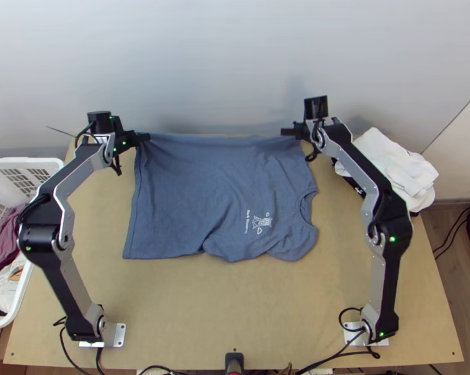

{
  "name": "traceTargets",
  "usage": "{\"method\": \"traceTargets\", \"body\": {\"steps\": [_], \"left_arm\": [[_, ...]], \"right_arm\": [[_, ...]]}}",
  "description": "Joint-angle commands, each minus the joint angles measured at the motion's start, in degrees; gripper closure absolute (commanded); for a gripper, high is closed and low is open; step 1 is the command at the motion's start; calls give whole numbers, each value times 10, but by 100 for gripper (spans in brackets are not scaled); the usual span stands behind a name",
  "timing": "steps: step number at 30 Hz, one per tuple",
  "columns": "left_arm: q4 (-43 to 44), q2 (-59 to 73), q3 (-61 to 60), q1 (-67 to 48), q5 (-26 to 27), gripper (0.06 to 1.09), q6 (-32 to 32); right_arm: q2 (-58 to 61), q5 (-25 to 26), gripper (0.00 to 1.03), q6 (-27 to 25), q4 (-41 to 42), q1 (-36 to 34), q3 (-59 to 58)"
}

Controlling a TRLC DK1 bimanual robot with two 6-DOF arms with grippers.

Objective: Fold the t-shirt

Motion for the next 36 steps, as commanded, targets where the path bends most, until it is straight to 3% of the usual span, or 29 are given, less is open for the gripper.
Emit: {"method": "traceTargets", "body": {"steps": [1,20,36], "left_arm": [[-6,-67,-76,2,21,105,-1],[-12,-252,-311,16,52,105,22],[-25,-339,-430,8,63,105,30]], "right_arm": [[-88,-12,100,18,1,9,-128],[-293,-25,100,61,20,37,-401],[-393,-46,100,65,18,60,-515]]}}
